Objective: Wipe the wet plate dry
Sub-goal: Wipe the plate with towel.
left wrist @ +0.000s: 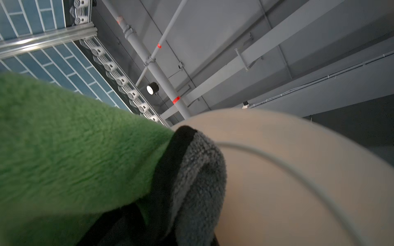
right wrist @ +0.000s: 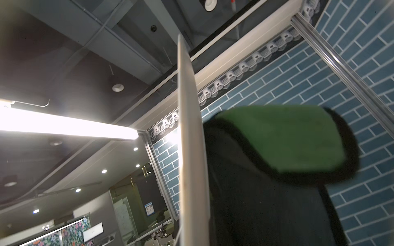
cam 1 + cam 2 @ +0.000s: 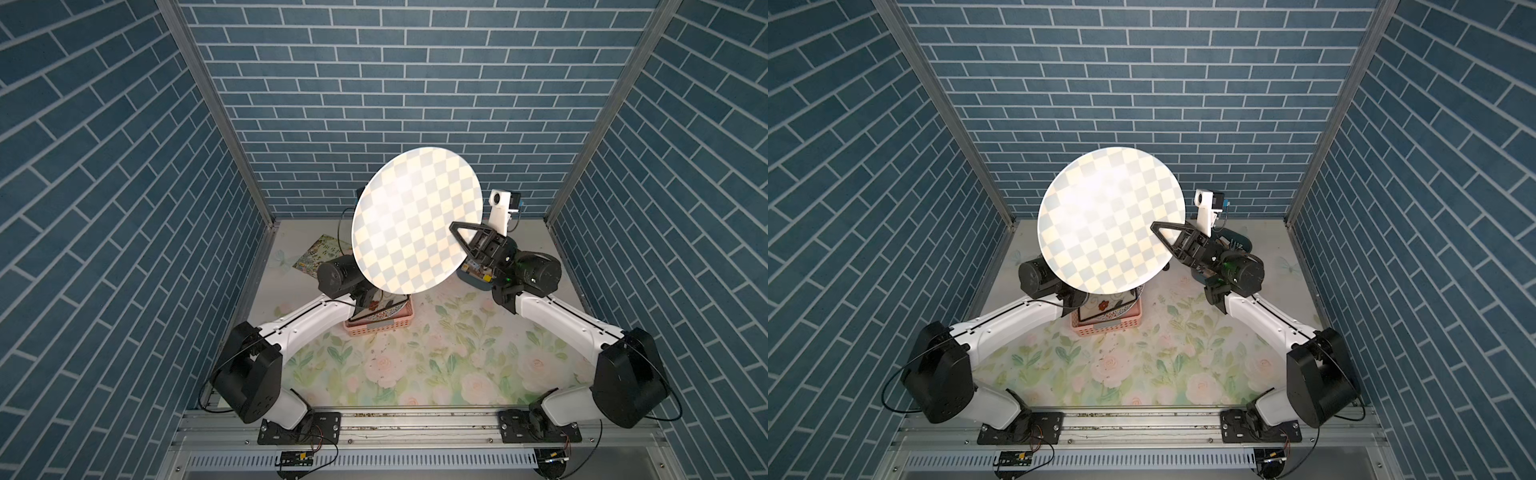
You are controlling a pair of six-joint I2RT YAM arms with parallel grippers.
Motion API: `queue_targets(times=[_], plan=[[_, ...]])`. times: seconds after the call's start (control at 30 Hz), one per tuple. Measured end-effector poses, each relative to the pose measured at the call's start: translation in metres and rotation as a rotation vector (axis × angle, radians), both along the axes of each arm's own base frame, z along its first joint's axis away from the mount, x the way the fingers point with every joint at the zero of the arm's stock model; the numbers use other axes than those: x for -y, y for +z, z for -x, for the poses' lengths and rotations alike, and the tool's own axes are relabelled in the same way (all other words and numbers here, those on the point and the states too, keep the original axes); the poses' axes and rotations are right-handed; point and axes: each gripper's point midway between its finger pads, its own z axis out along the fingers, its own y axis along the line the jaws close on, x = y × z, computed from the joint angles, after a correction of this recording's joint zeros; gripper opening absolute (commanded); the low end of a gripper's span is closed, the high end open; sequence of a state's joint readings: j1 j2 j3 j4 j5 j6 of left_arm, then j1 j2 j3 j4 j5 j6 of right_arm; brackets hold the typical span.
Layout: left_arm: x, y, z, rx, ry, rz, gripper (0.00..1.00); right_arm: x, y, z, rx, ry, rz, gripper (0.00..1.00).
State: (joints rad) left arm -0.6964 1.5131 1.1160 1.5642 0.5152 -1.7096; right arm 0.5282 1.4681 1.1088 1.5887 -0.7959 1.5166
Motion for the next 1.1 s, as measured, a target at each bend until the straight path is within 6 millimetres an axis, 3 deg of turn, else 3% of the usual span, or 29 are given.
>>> queue_targets(times=[0.13,0.27,0.43,0.53,0.63,0.7,0.83,0.97,1.1], plan=[[-0.003,0.002,-0.001,-0.001,0.011,0.008,0.00,0.036,0.023,-0.022,0.034,-0.111,-0.042,0.00],[-0.017,0.015,-0.012,-0.002,0.052,0.035,0.00,0.054,0.015,-0.031,0.000,-0.163,-0.045,0.00],[-0.029,0.063,-0.012,0.063,0.036,0.140,0.00,0.032,-0.016,-0.010,-0.066,-0.061,-0.015,0.00],[-0.026,0.073,-0.008,0.078,0.003,0.167,0.00,0.009,-0.018,0.009,-0.034,0.019,0.001,0.00],[-0.020,0.072,-0.002,0.066,-0.015,0.182,0.00,-0.004,-0.003,0.009,0.034,0.047,-0.003,0.00],[-0.013,0.062,-0.002,0.042,-0.022,0.174,0.00,-0.003,0.013,0.002,0.079,0.032,-0.023,0.00],[-0.001,0.035,-0.015,-0.033,-0.014,0.126,0.00,0.028,0.029,-0.027,0.073,-0.064,-0.053,0.00],[-0.015,0.035,-0.037,-0.051,0.038,0.114,0.00,0.048,0.003,-0.048,-0.051,-0.128,-0.049,0.00],[-0.041,0.048,-0.052,-0.030,0.100,0.143,0.00,0.037,-0.043,-0.041,-0.188,-0.098,-0.018,0.00]])
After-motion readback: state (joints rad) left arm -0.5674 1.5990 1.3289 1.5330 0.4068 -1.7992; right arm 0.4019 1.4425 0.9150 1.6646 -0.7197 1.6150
